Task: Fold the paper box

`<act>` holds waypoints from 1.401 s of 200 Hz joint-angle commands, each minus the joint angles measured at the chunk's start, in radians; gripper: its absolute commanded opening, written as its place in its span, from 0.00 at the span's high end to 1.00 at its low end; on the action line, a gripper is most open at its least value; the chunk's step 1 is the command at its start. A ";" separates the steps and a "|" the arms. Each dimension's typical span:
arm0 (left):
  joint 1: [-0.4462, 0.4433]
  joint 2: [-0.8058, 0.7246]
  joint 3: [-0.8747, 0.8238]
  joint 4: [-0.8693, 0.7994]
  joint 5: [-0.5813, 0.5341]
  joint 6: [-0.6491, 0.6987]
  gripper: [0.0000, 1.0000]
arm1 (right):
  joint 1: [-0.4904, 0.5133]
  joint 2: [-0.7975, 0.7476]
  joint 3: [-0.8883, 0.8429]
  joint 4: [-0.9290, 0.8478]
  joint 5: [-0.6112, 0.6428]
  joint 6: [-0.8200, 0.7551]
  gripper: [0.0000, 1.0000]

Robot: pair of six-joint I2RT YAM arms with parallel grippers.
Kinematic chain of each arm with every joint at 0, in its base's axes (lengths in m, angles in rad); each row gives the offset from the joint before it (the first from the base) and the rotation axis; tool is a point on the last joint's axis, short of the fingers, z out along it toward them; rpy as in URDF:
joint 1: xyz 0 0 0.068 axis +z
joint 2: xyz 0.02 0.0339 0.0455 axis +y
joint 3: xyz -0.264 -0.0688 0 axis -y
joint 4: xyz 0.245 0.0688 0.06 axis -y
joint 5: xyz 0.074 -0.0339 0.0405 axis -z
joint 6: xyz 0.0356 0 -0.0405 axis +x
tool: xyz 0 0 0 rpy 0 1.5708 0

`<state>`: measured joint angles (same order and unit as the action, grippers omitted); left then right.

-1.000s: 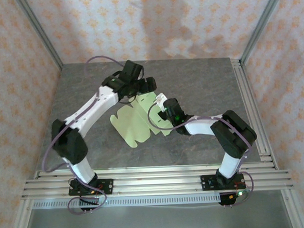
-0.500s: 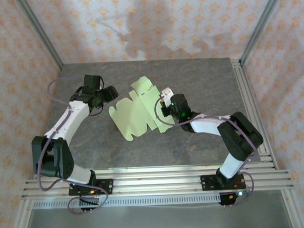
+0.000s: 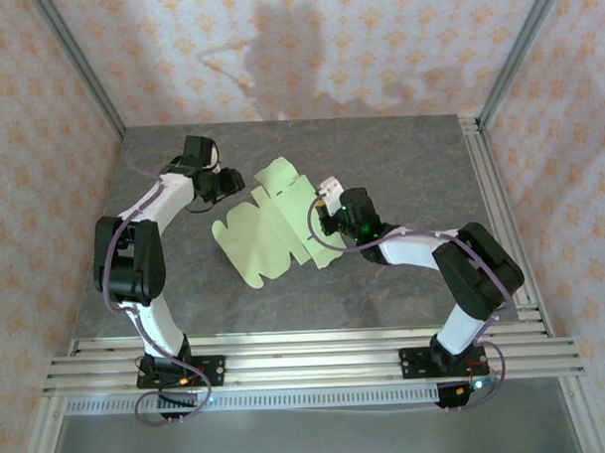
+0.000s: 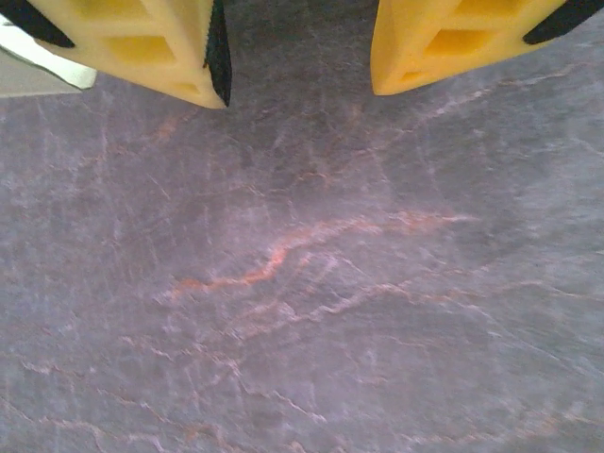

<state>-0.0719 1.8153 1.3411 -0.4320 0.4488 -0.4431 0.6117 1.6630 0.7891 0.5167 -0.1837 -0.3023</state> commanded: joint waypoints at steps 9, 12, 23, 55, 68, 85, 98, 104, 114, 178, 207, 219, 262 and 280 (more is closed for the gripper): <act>-0.005 0.013 0.018 0.012 0.134 0.000 0.56 | -0.003 -0.021 0.024 0.009 -0.017 0.018 1.00; -0.008 0.015 0.017 0.012 0.136 0.000 0.56 | -0.003 -0.019 0.026 0.009 -0.015 0.018 1.00; -0.014 0.016 0.016 0.007 0.136 0.004 0.56 | -0.003 -0.012 0.034 0.011 -0.013 0.019 1.00; -0.026 0.005 0.000 -0.001 0.143 0.014 0.60 | -0.003 -0.001 0.050 0.011 -0.011 0.019 1.00; -0.032 -0.006 -0.009 -0.003 0.153 0.018 0.60 | -0.002 0.000 0.051 0.011 -0.010 0.020 1.00; -0.038 -0.023 -0.020 -0.002 0.166 0.022 0.60 | -0.003 0.001 0.049 0.011 -0.007 0.024 1.00; -0.041 -0.036 -0.033 0.007 0.185 0.022 0.59 | -0.003 0.001 0.047 0.011 -0.007 0.026 1.00; -0.042 -0.040 -0.038 0.009 0.193 0.021 0.59 | -0.002 0.001 0.045 0.011 -0.007 0.028 1.00; -0.046 -0.044 -0.042 0.005 0.199 0.029 0.58 | -0.003 0.000 0.045 0.011 -0.006 0.029 1.00; -0.062 -0.016 -0.043 -0.041 0.166 0.080 0.49 | -0.006 -0.014 0.041 0.018 -0.076 0.043 1.00; -0.071 -0.042 -0.044 -0.082 0.096 0.129 0.44 | -0.036 -0.032 0.032 0.016 -0.141 0.081 1.00; -0.077 -0.062 -0.050 -0.093 0.082 0.149 0.44 | -0.044 -0.037 0.032 0.006 -0.157 0.084 1.00; -0.116 -0.070 -0.050 -0.148 0.057 0.174 0.66 | -0.052 -0.039 0.036 0.008 -0.182 0.102 1.00; -0.133 -0.056 -0.046 -0.148 0.088 0.125 0.75 | -0.052 -0.030 0.042 0.006 -0.188 0.104 1.00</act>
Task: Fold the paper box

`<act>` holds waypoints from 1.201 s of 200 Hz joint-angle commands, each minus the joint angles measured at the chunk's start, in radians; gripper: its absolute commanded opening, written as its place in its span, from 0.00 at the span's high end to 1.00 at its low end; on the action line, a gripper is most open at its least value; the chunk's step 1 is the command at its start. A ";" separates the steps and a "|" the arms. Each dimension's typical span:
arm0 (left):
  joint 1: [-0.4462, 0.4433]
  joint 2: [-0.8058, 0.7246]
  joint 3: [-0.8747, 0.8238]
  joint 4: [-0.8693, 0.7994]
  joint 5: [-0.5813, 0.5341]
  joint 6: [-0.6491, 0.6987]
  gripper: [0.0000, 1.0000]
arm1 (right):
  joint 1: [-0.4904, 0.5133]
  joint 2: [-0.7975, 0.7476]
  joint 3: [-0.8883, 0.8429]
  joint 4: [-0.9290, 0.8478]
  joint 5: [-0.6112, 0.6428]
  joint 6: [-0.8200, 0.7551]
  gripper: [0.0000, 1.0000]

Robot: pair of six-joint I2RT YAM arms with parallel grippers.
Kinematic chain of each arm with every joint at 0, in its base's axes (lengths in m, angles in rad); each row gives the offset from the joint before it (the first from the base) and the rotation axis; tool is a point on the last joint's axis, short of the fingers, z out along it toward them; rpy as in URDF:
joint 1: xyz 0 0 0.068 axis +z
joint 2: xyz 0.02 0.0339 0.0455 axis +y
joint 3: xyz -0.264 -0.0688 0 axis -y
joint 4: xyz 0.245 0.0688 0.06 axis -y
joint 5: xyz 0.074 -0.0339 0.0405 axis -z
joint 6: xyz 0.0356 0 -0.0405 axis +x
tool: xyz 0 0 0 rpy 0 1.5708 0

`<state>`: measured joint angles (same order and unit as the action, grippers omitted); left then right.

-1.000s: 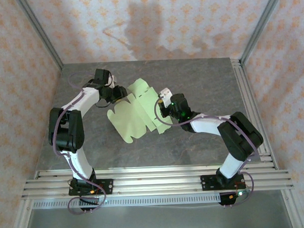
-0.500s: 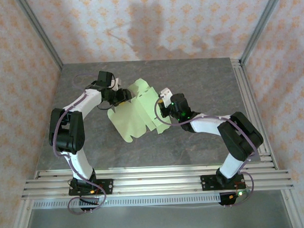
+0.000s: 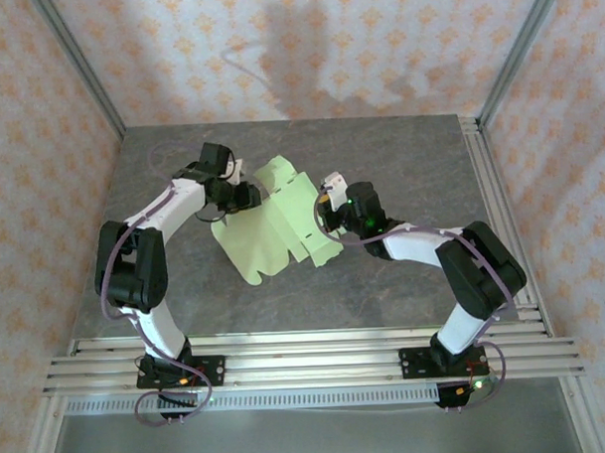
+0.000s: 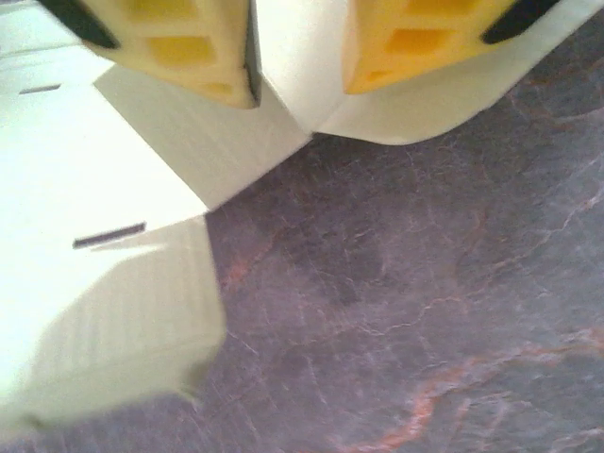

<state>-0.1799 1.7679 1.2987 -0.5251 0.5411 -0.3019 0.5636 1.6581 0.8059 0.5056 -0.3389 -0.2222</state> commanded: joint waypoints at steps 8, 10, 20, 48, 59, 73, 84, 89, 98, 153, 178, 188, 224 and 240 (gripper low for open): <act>-0.038 -0.008 -0.002 -0.055 -0.016 -0.031 0.75 | -0.003 -0.020 0.026 0.017 -0.032 0.024 1.00; -0.041 -0.008 0.000 -0.056 -0.021 -0.033 0.75 | -0.004 -0.021 0.026 0.017 -0.031 0.024 1.00; -0.056 -0.007 0.006 -0.064 -0.052 -0.047 0.75 | -0.003 -0.018 0.025 0.016 -0.026 0.022 1.00; -0.081 -0.005 0.010 -0.058 -0.086 -0.068 0.80 | -0.004 -0.013 0.024 0.010 -0.005 0.020 1.00; -0.081 0.011 0.012 -0.056 -0.102 -0.081 0.82 | -0.003 -0.012 0.025 0.010 -0.010 0.025 1.00; -0.081 0.034 0.017 -0.052 -0.133 -0.110 0.85 | -0.004 -0.010 0.025 0.005 -0.018 0.030 1.00; -0.082 0.054 0.019 -0.039 -0.147 -0.134 0.86 | -0.004 -0.009 0.026 -0.002 -0.025 0.035 1.00; -0.081 0.064 0.020 -0.036 -0.155 -0.146 0.86 | -0.003 -0.008 0.024 -0.002 -0.029 0.036 1.00; -0.081 0.086 0.030 -0.036 -0.165 -0.164 0.87 | -0.002 -0.007 0.024 -0.008 -0.042 0.039 1.00; -0.095 0.193 0.069 0.009 -0.159 -0.252 0.88 | -0.002 0.020 0.044 -0.065 -0.134 0.046 1.00; -0.098 0.175 0.064 -0.001 -0.175 -0.253 0.87 | -0.007 0.048 0.114 -0.191 -0.021 0.088 1.00; -0.099 0.154 0.050 -0.009 -0.199 -0.248 0.87 | -0.009 0.065 0.148 -0.259 0.021 0.083 1.00; -0.096 0.039 0.004 -0.075 -0.256 -0.199 0.83 | -0.021 0.114 0.218 -0.394 0.082 0.080 1.00; -0.092 -0.021 -0.020 -0.093 -0.283 -0.191 0.81 | -0.022 0.112 0.217 -0.395 0.072 0.081 1.00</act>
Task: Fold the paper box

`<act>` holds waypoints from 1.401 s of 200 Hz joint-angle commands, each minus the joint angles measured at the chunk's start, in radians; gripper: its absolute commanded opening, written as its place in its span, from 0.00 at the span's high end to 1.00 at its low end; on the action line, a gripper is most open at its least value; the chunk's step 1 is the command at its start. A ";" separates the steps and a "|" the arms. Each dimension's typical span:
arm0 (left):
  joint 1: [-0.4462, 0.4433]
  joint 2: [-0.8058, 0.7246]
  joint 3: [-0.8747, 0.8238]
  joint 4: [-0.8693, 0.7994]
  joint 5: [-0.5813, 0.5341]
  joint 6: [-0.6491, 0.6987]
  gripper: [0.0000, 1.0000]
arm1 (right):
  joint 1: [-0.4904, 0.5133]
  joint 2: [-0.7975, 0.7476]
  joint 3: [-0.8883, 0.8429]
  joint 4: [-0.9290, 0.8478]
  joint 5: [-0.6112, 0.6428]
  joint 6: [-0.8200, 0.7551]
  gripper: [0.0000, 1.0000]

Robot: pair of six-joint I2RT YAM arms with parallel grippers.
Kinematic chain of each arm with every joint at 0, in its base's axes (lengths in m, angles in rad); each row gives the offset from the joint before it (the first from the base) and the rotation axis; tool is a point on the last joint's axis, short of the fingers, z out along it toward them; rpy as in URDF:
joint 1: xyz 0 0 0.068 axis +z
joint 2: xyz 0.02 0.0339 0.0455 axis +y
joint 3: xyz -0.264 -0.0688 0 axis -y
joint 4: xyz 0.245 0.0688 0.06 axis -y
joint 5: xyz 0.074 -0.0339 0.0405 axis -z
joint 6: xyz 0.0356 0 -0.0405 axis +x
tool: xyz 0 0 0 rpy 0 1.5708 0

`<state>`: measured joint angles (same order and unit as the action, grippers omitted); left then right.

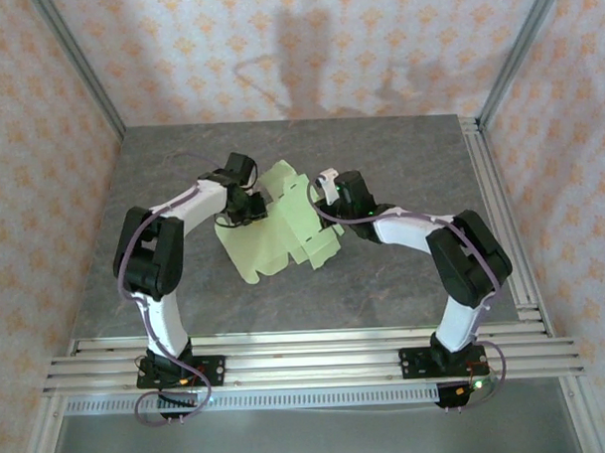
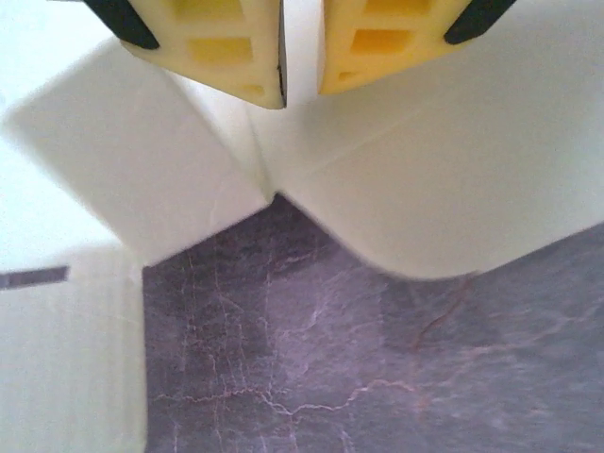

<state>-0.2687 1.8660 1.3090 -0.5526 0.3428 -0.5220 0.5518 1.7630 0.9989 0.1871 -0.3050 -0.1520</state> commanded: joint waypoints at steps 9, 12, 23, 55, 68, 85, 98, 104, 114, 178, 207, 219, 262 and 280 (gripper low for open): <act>0.002 -0.150 -0.043 -0.066 -0.091 0.027 0.81 | -0.009 0.007 0.024 -0.074 0.028 0.011 1.00; 0.004 -0.158 -0.046 -0.066 -0.091 0.027 0.81 | -0.009 0.007 0.024 -0.074 0.023 0.010 1.00; 0.011 -0.180 -0.049 -0.060 -0.089 0.021 0.79 | -0.010 0.006 0.021 -0.069 0.004 0.003 1.00; 0.021 -0.164 0.000 -0.041 -0.081 0.006 0.77 | -0.010 0.002 0.009 -0.060 -0.054 -0.012 1.00; 0.021 -0.127 0.039 -0.034 -0.063 0.003 0.77 | -0.009 -0.003 0.004 -0.055 -0.078 -0.014 1.00; 0.022 -0.066 0.085 -0.025 -0.038 -0.002 0.78 | -0.010 -0.009 0.000 -0.058 -0.093 -0.012 1.00; 0.021 -0.026 0.114 -0.014 -0.020 -0.004 0.80 | -0.010 -0.015 -0.005 -0.057 -0.099 -0.012 1.00; 0.022 -0.008 0.127 -0.012 -0.016 -0.003 0.81 | -0.010 -0.016 -0.005 -0.057 -0.102 -0.011 1.00; 0.022 0.018 0.150 -0.016 -0.006 0.000 0.84 | -0.010 -0.020 -0.008 -0.058 -0.104 -0.009 1.00; -0.014 0.050 0.112 -0.001 0.041 -0.007 0.88 | -0.010 -0.003 0.010 -0.074 -0.064 -0.008 1.00; -0.024 0.004 0.015 0.057 0.048 -0.053 0.88 | -0.010 0.012 0.022 -0.072 -0.071 0.005 1.00; -0.024 0.012 -0.010 0.083 0.054 -0.067 0.88 | -0.010 0.018 0.026 -0.065 -0.085 0.009 1.00; -0.024 0.103 0.003 0.115 0.042 -0.093 0.87 | -0.007 0.013 0.020 -0.074 -0.135 -0.017 1.00; -0.024 0.140 0.022 0.112 0.034 -0.100 0.87 | -0.003 0.002 0.015 -0.095 -0.139 -0.040 1.00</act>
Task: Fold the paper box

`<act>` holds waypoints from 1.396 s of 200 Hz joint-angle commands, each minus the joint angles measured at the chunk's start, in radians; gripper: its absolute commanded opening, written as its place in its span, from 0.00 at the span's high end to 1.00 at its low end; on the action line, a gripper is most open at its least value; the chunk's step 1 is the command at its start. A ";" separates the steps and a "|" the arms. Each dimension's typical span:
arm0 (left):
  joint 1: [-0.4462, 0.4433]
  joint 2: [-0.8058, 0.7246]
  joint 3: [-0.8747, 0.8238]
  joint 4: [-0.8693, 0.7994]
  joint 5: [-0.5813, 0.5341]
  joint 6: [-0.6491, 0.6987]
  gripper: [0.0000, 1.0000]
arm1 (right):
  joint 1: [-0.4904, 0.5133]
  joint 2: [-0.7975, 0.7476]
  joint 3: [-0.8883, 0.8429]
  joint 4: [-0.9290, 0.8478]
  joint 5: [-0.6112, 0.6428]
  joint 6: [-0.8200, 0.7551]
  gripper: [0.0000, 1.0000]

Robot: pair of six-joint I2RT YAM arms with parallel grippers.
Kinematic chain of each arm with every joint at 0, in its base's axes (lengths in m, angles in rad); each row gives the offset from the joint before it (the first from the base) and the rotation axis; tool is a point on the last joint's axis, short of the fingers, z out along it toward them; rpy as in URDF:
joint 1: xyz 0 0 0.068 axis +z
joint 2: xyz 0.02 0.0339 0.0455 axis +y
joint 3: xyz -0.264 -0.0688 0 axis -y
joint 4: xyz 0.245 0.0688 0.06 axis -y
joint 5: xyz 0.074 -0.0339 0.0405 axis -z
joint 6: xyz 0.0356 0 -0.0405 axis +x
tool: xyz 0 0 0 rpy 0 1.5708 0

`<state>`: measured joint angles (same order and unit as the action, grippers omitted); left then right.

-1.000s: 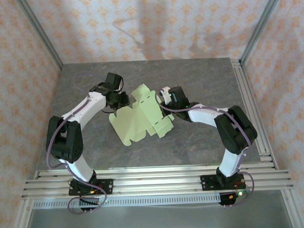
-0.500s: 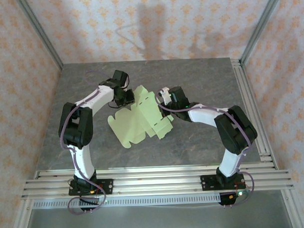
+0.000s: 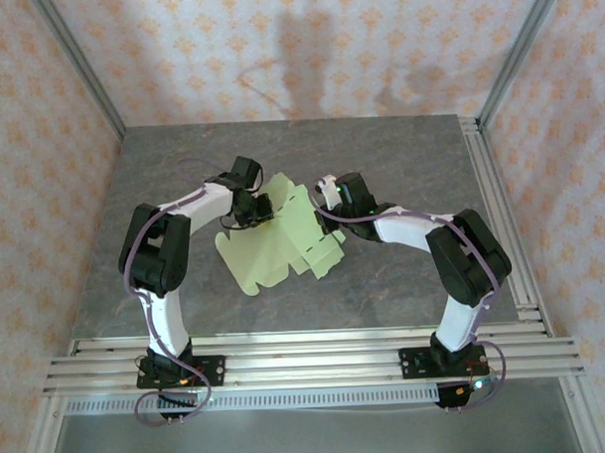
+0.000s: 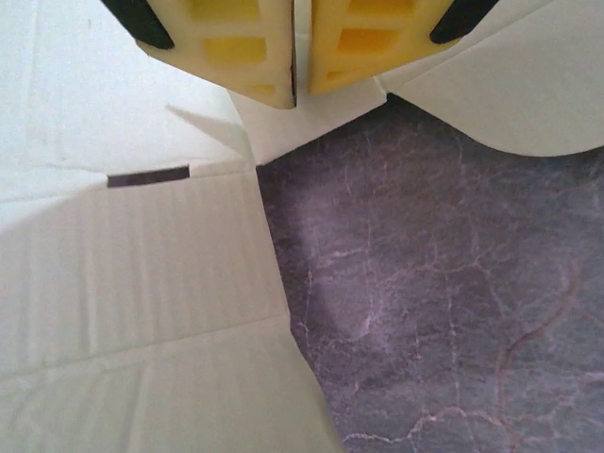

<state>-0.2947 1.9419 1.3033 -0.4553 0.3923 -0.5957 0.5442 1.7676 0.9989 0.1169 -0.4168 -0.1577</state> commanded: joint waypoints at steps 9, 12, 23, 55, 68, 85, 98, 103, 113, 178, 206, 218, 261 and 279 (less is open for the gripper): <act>0.002 0.077 0.033 0.018 -0.018 -0.033 0.87 | 0.008 -0.009 0.010 -0.031 -0.023 -0.048 1.00; 0.002 0.081 0.034 0.017 -0.019 -0.034 0.87 | 0.010 -0.012 0.009 -0.034 -0.020 -0.051 1.00; -0.001 0.087 0.032 0.020 -0.018 -0.038 0.87 | 0.014 -0.019 0.007 -0.044 -0.002 -0.061 1.00; -0.039 0.069 0.026 0.008 -0.053 -0.026 0.87 | 0.013 -0.002 0.025 -0.071 0.060 -0.046 1.00; -0.060 0.062 0.022 -0.004 -0.077 -0.015 0.87 | 0.013 0.009 0.031 -0.067 0.072 -0.033 1.00; -0.074 0.066 0.016 -0.018 -0.108 -0.013 0.87 | 0.013 0.013 0.040 -0.061 0.075 -0.015 1.00; -0.073 0.083 0.009 -0.010 -0.112 -0.021 0.87 | 0.013 0.012 0.041 -0.057 0.069 -0.009 1.00; -0.073 0.090 0.010 -0.012 -0.113 -0.022 0.87 | 0.013 0.012 0.041 -0.056 0.066 -0.011 1.00; -0.073 0.092 0.006 -0.010 -0.114 -0.024 0.87 | 0.013 0.008 0.040 -0.056 0.069 -0.015 1.00; -0.071 -0.174 0.006 -0.021 -0.208 0.000 0.59 | 0.013 -0.035 0.018 -0.093 0.147 -0.080 1.00; -0.050 -0.282 0.000 -0.040 -0.254 0.010 0.42 | 0.013 -0.047 0.019 -0.118 0.176 -0.129 1.00; -0.034 -0.312 -0.015 -0.039 -0.257 0.007 0.37 | 0.013 -0.056 0.015 -0.122 0.180 -0.149 1.00; 0.030 -0.387 -0.113 0.024 -0.231 -0.027 0.24 | 0.013 -0.087 0.005 -0.155 0.177 -0.247 1.00; 0.058 -0.407 -0.154 0.065 -0.193 -0.044 0.17 | 0.013 -0.103 -0.007 -0.160 0.173 -0.288 1.00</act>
<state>-0.2684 1.5639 1.2072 -0.4316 0.1822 -0.6117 0.5537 1.7134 1.0092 -0.0101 -0.2607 -0.3569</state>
